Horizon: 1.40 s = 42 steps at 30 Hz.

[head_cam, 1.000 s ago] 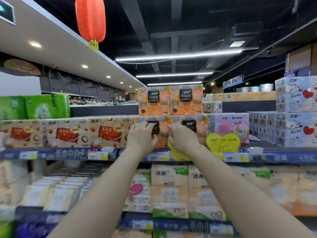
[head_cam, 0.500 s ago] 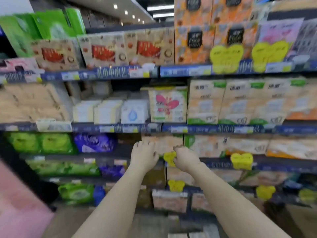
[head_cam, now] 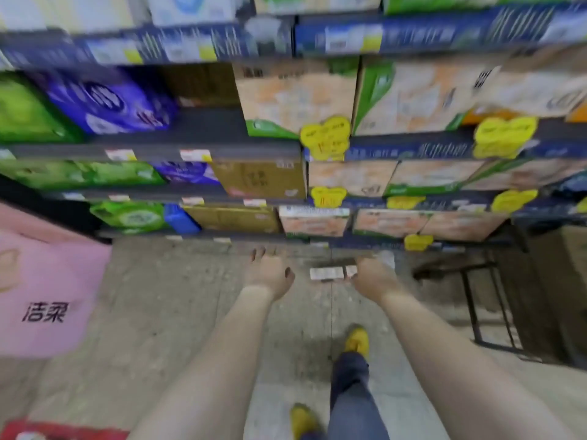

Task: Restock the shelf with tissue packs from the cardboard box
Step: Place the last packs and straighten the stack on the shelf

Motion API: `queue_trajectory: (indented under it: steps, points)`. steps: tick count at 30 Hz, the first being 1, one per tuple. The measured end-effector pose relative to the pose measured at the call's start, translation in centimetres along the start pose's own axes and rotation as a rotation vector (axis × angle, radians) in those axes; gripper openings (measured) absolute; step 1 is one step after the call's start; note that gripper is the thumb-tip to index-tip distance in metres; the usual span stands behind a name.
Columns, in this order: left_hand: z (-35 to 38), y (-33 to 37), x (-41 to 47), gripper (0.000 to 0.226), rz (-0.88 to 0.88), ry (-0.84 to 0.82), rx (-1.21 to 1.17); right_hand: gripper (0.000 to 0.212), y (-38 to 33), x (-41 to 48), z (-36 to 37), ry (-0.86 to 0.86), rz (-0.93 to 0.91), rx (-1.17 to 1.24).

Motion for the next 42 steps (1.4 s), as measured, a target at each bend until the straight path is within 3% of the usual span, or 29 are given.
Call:
queue_trajectory:
  steps: [4, 10, 15, 26, 32, 35, 38, 40, 42]
  points:
    - [5.4, 1.9, 4.5, 0.060, -0.005, -0.076, -0.024, 0.045, 5.3, 4.8, 3.0, -0.054, 0.116, 0.063]
    - [13.1, 5.3, 13.1, 0.063, -0.057, -0.177, -0.046, 0.043, 12.1, 14.4, 8.0, -0.130, 0.152, 0.100]
    - [21.6, 6.8, 19.5, 0.063, -0.065, -0.210, -0.058, 0.057, 18.6, 21.9, 14.4, -0.160, 0.223, 0.109]
    - [43.6, 2.7, 31.8, 0.076, -0.165, -0.321, -0.120, 0.068, 27.9, 35.9, 29.7, -0.110, 0.323, 0.236]
    - [54.5, -0.4, 37.6, 0.102, -0.301, -0.318, -0.472, 0.090, 32.5, 43.0, 36.1, -0.103, 0.340, 0.380]
    - [56.7, -1.5, 40.3, 0.084, -0.368, -0.169, -0.668, 0.104, 33.2, 46.3, 38.3, -0.083, 0.293, 0.586]
    - [57.2, -2.1, 42.4, 0.072, -0.401, -0.061, -0.873, 0.085, 32.1, 48.7, 39.2, -0.048, 0.162, 0.849]
    - [57.0, -2.0, 43.7, 0.067, -0.372, -0.037, -0.926, 0.062, 31.9, 49.2, 39.0, -0.001, 0.138, 0.903]
    - [56.6, -1.6, 44.7, 0.063, -0.342, -0.037, -0.939, 0.052, 31.5, 49.1, 39.0, 0.001, 0.130, 0.944]
Point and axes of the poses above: each hand's wrist, its own x-axis towards the middle knuckle, its own z-axis out of the palm, y = z × x, the point moved 10 cm from there along x, towards the middle knuckle, and after that the axes turned 1 degree about x, right-handed, at the moved point
